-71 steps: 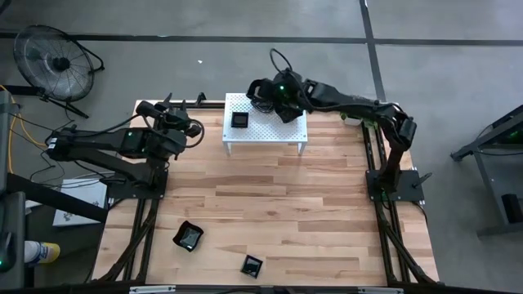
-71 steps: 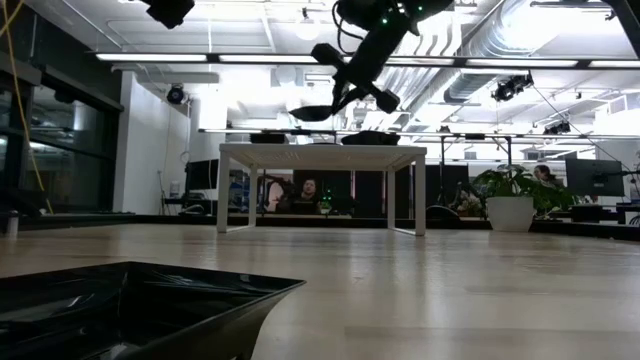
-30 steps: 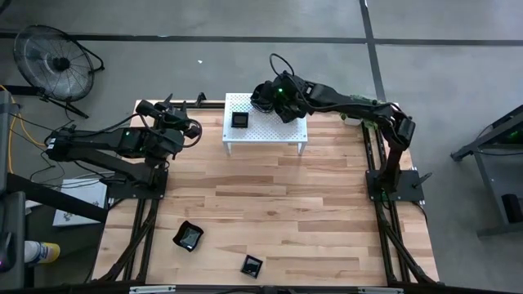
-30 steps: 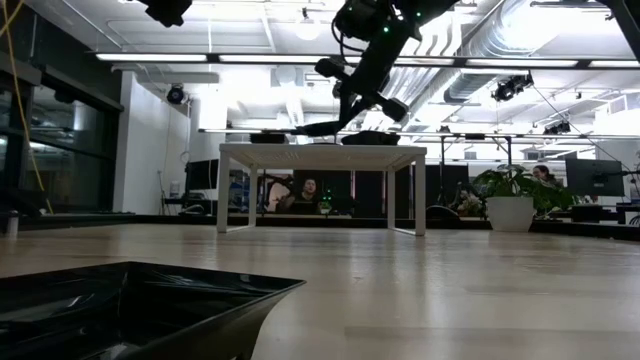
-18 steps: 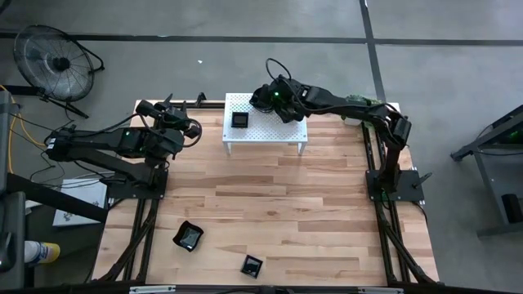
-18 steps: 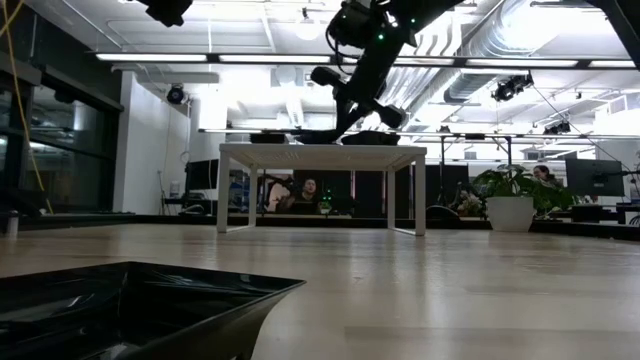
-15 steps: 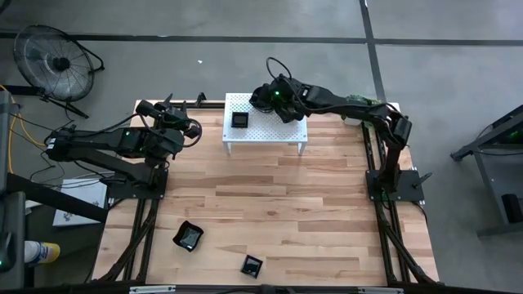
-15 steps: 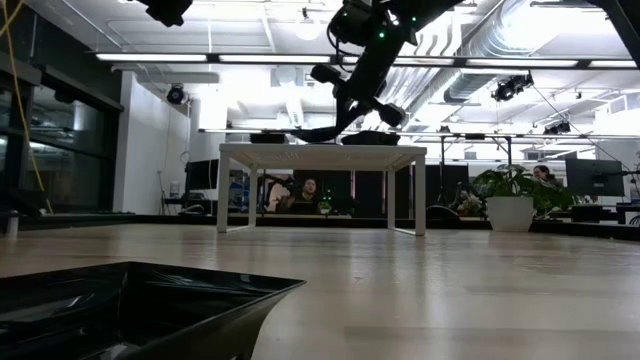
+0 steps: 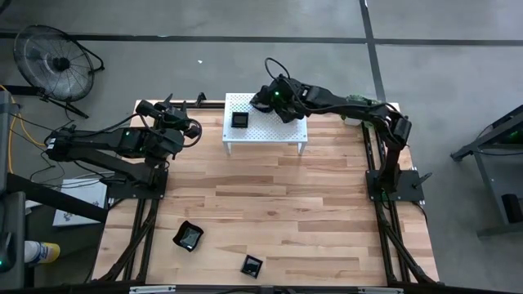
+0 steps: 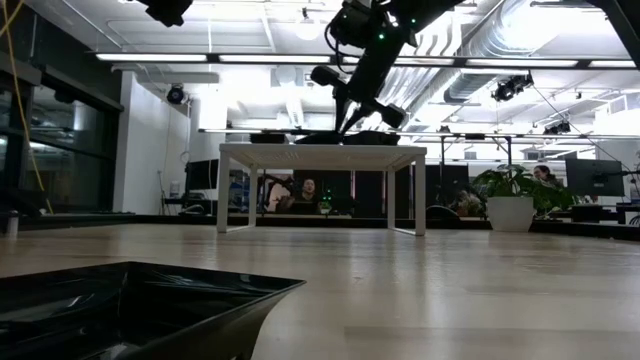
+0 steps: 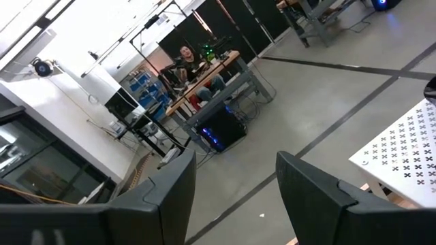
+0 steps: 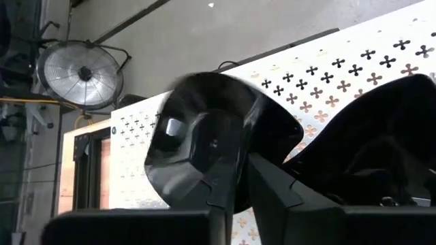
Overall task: Pick & Place Mini shaped plates
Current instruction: Stack the black leaf-shaped plate on top of the black leaf-shaped plate on the shelf, then stack the black square plate on top of the black square plate on the shelf
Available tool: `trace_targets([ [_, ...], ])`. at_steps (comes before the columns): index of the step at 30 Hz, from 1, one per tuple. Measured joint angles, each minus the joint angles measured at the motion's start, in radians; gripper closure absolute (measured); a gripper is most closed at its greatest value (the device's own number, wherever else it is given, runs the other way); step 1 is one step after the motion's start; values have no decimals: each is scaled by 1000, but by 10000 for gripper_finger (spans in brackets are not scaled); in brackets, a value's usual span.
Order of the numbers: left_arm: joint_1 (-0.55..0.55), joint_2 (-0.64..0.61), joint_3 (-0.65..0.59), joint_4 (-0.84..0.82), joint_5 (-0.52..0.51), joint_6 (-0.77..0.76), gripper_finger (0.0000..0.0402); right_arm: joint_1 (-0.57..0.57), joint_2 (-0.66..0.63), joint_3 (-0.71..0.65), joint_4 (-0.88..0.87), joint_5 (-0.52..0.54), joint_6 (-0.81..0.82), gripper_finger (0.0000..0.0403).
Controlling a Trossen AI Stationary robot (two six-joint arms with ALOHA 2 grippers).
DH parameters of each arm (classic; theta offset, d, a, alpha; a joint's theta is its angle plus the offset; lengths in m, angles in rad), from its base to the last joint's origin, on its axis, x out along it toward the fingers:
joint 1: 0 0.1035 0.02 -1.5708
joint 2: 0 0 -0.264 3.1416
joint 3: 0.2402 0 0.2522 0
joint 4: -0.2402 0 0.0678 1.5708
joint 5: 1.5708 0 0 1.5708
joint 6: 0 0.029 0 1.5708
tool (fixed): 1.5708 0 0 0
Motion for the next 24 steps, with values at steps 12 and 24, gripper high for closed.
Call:
trace_targets([
  [12,0,0,0,-18,1,1,204,8,-17,0,4,-33,-62,293],
  [24,0,0,0,-30,67,1,204,31,-142,0,-23,-145,-377,283],
])
